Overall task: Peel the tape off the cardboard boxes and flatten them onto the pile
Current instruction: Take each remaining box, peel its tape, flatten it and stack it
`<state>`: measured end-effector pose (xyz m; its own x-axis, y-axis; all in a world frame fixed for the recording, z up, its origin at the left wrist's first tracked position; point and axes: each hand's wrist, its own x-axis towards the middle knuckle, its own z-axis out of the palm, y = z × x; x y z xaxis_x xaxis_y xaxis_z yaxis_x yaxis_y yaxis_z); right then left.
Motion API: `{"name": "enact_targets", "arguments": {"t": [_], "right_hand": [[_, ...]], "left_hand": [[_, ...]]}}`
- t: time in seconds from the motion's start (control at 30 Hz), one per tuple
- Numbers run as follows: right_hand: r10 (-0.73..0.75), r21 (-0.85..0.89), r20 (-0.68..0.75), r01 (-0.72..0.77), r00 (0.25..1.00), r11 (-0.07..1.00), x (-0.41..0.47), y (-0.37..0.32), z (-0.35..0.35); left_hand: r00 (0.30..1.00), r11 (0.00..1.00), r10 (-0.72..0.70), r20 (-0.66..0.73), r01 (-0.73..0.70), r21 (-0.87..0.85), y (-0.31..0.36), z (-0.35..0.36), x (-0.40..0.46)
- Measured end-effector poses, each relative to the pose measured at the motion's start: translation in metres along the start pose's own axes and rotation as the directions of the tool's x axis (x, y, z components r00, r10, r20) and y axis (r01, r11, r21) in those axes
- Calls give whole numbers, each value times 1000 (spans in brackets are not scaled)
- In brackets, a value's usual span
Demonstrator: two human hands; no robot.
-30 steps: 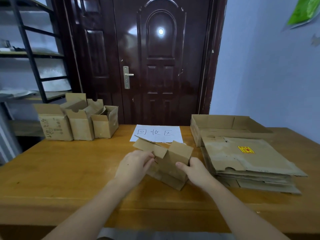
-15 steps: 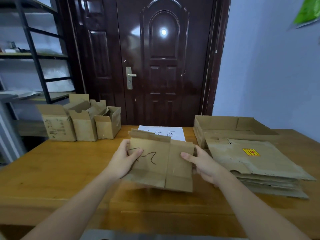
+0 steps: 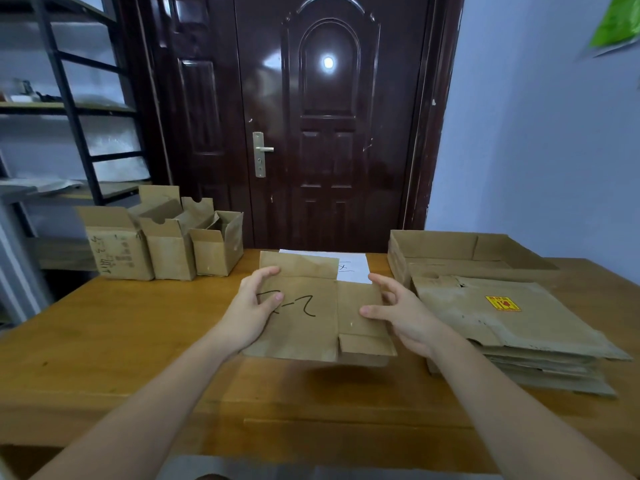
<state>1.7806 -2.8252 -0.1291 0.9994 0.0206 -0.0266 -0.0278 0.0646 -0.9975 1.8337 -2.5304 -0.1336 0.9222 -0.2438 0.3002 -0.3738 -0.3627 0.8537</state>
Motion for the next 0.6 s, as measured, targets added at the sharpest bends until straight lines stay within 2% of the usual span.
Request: {"name": "enact_targets", "arguments": {"t": [0.1,0.2,0.3,0.37,0.6], "right_hand": [[-65,-174,38,70,997,982,1,-3,-4],[-11,-313,117,48,993,948,0,-8,-9],[130,-573,173,-8,976,819,3,-5,-4],[187,-682,168,-22,968,731,8,1,-2],[310,-849,84,-95,947,520,29,21,3]], "left_hand": [[988,995,-96,117,98,-11,5,-4,-4],[950,980,-198,242,192,46,4,-5,-5],[927,958,-271,259,235,163,-1,1,-3],[902,931,-330,280,261,256,-7,7,-2],[838,834,-447,313,265,483,-25,24,6]]}}
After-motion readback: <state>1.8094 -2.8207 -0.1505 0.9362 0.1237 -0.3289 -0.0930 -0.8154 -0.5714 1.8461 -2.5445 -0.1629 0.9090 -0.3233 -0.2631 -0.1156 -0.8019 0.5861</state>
